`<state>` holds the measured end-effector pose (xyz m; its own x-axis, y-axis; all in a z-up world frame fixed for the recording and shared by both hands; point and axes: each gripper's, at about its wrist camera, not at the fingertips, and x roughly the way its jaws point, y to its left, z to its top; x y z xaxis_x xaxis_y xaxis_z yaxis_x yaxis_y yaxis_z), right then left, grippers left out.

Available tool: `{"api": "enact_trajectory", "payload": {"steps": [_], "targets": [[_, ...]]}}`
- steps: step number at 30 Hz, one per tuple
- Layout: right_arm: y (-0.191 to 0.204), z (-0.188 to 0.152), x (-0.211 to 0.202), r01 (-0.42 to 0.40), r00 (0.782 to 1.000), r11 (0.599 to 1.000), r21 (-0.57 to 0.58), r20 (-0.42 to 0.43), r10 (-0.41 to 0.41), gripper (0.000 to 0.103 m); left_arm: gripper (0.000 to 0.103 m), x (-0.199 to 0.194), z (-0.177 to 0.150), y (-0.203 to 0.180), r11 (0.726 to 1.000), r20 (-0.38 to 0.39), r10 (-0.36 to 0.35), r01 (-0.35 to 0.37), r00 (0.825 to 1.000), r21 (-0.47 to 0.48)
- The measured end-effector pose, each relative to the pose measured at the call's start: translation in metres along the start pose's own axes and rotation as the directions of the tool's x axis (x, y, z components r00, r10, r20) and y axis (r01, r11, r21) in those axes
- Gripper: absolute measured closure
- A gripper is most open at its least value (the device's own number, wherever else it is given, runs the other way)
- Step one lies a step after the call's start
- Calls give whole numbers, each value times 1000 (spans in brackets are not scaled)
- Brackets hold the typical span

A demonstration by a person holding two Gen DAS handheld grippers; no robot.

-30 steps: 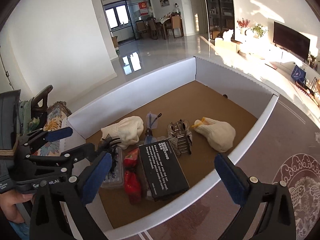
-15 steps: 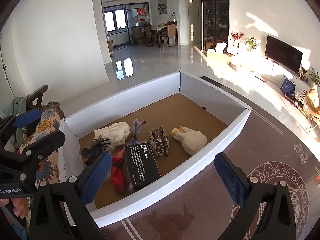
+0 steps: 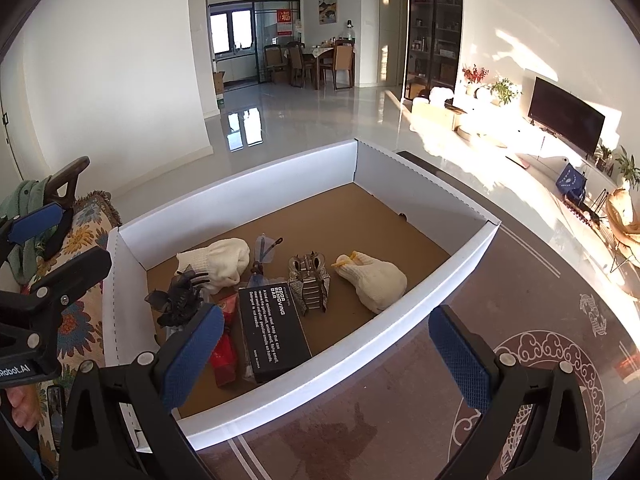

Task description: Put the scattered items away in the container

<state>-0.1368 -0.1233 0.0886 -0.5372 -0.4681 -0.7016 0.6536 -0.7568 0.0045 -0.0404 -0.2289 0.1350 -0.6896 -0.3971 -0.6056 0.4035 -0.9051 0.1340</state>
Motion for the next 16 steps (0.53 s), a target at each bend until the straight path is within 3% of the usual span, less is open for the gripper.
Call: {"api": "enact_trajectory", "payload": {"steps": [9,16], "targets": [[-2,-3,9,5,1000,1000,-18,-24,-6,0,2,10,-2,4,999,-51,-11,10,999,-37],[1,12,19,11,1000,1000,-23,-23,-12,0,0,14,0,21,979,-39,-60,51,997,-195]]}}
